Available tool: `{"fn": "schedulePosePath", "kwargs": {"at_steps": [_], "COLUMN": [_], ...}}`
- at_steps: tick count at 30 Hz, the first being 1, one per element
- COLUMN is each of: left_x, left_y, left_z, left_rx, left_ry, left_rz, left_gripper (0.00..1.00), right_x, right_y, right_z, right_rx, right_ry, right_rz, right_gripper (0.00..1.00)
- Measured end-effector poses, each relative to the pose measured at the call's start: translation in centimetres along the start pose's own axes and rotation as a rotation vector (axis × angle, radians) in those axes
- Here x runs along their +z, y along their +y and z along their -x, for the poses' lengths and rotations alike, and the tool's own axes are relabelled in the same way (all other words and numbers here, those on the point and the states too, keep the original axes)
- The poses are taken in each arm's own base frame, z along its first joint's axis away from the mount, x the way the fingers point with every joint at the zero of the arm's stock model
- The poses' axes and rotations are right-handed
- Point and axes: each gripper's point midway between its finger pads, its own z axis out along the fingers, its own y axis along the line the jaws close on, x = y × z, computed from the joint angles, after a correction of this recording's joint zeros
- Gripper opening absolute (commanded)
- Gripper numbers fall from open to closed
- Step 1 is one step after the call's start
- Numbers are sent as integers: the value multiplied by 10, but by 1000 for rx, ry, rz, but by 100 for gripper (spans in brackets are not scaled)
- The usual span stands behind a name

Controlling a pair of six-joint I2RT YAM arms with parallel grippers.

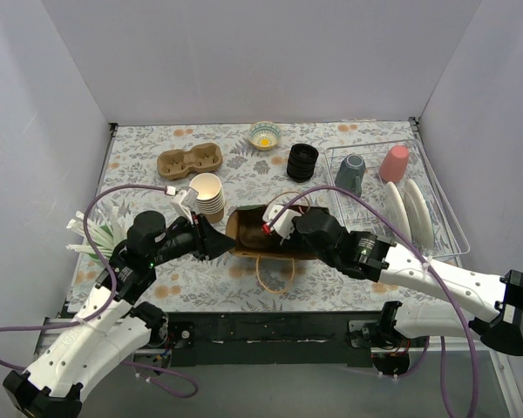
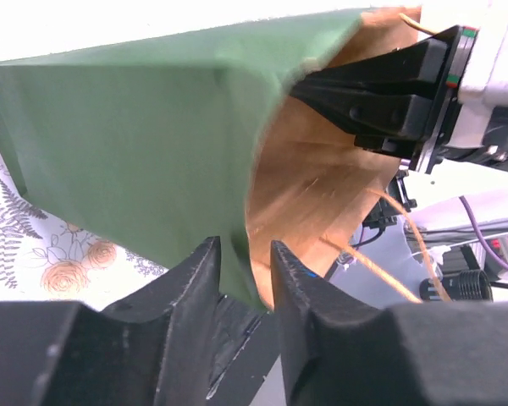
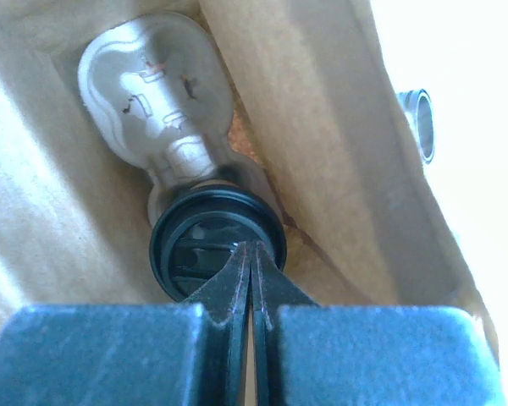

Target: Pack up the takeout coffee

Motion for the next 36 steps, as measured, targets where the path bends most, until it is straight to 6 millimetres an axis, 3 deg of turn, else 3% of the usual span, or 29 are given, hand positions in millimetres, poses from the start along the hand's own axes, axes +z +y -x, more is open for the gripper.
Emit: {"fn": "schedulePosePath", "kwargs": {"at_steps": [6,9,10,14,20,22,31,36], "left_x": [4,6,6,8,11,10,-11,-25], "left_y": [3,6,7,10,9,8,-18,-12], "left_z": [8,15,17,27,41,47,113,138], "left_rx": [12,23,25,28,44,56,137,127], "left_ry": [-8,-17,-20,-43,-68,-81,-271,-359], "left_rz": [34,61,71,103,127,136,186,291], "left_gripper": [45,54,63,74,83,98,98,98], "right_x": [5,7,7,8,11,10,-13,-30], "right_y": [-9,-18,-21,-31,-40,-44,-76,-86], "right_z": [1,5,7,12,19,24,70,89], "right_rx": [-13,-5,-2,2,-5,-5,43,93], "right_ry": [12,9,6,-2,-11,-18,-122,-161], "right_rz": [-24,-43,-50,-70,-82,-87,-133,-123], "right_gripper": [4,4,4,4,4,4,6,7]}}
